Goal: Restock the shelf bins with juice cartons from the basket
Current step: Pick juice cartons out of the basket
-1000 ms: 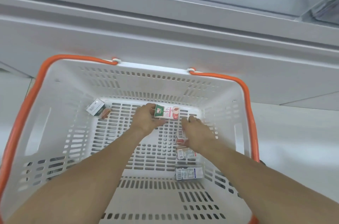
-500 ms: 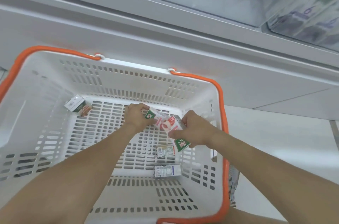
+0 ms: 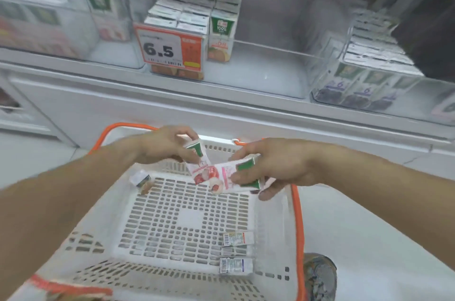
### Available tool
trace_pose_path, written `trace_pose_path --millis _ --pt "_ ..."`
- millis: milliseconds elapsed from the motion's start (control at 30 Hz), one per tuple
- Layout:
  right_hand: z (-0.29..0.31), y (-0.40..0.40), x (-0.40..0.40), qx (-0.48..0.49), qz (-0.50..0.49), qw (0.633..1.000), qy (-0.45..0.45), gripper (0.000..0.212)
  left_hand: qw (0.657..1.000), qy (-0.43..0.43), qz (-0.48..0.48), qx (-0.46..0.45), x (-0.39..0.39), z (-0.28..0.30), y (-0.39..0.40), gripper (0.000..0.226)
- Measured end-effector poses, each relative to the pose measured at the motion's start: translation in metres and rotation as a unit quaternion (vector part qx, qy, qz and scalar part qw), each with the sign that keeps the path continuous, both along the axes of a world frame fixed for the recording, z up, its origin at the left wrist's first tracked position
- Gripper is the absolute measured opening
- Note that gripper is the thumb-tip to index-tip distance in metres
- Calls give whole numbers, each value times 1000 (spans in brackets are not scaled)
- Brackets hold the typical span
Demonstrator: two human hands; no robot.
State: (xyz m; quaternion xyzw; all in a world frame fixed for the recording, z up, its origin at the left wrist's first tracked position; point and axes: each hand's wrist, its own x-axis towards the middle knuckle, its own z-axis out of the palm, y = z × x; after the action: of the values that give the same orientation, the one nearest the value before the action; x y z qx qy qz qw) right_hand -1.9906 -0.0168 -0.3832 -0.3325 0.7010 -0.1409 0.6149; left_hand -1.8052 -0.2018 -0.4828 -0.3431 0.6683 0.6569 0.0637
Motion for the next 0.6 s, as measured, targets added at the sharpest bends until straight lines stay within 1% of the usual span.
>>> trace_pose_path --millis 67,133,233,267,333,400,433,500,600 --pt "35 -6 5 -51 35 998 -19 42 999 17 -15 -34 13 54 -8 48" --pt "67 -6 10 -100 66 993 -21 41 999 32 -19 -22 27 103 -12 54" --pt "97 -4 14 -169 70 982 -49 45 997 71 -12 -9 48 155 -9 58" --pt "101 -4 14 -186 59 979 -59 49 996 93 5 -12 54 163 -5 57" --pt "105 -7 14 -196 21 978 -71 58 987 142 77 2 66 167 4 58" --pt "105 -11 17 -185 1 979 -85 63 973 176 144 30 74 165 13 52" --pt "104 -12 20 -182 -2 979 -90 64 971 176 161 24 74 165 16 47" --pt "100 -15 25 -185 -27 977 -102 61 967 172 188 0 70 166 16 40" --pt "95 -18 27 -203 -83 969 -111 48 962 159 223 13 58 165 18 37"
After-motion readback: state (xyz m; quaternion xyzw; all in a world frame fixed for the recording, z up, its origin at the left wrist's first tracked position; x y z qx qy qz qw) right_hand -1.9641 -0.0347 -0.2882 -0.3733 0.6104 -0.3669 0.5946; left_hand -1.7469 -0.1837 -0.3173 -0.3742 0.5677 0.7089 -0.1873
